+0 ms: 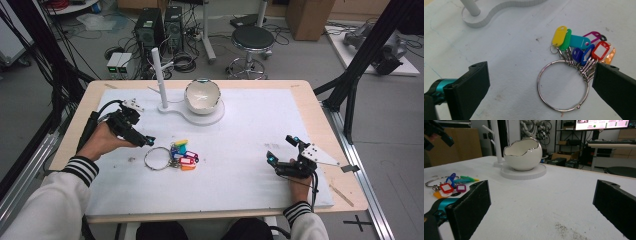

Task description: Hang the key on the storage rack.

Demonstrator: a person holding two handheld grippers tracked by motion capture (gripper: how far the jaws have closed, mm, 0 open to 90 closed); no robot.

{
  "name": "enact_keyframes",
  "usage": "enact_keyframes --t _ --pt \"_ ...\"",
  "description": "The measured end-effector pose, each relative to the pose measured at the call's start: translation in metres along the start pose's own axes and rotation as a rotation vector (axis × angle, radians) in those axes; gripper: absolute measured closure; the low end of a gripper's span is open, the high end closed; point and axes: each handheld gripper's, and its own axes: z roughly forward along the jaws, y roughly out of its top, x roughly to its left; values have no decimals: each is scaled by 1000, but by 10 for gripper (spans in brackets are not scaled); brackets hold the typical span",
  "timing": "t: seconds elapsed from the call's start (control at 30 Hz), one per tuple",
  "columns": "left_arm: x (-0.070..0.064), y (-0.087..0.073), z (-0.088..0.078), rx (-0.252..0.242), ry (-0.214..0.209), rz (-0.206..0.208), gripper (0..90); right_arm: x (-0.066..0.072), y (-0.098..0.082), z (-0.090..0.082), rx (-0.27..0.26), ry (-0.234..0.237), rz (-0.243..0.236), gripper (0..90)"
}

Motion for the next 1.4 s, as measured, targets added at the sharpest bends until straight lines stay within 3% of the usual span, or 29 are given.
enact_keyframes --t 0.43,0.6,0.93,1.23,1.4 --pt "0 4 26 111 -11 8 93 0 0 0 0 0 -3 9" --pt "0 4 33 147 -9 -12 113 0 0 0 -2 1 -5 9" --pt "1 5 45 271 -2 -38 179 0 0 0 2 -1 -5 9" --pt "-2 5 54 340 14 -73 274 0 0 0 2 0 -7 9" --pt "-4 8 59 402 22 -57 362 0 0 0 1 0 -8 9"
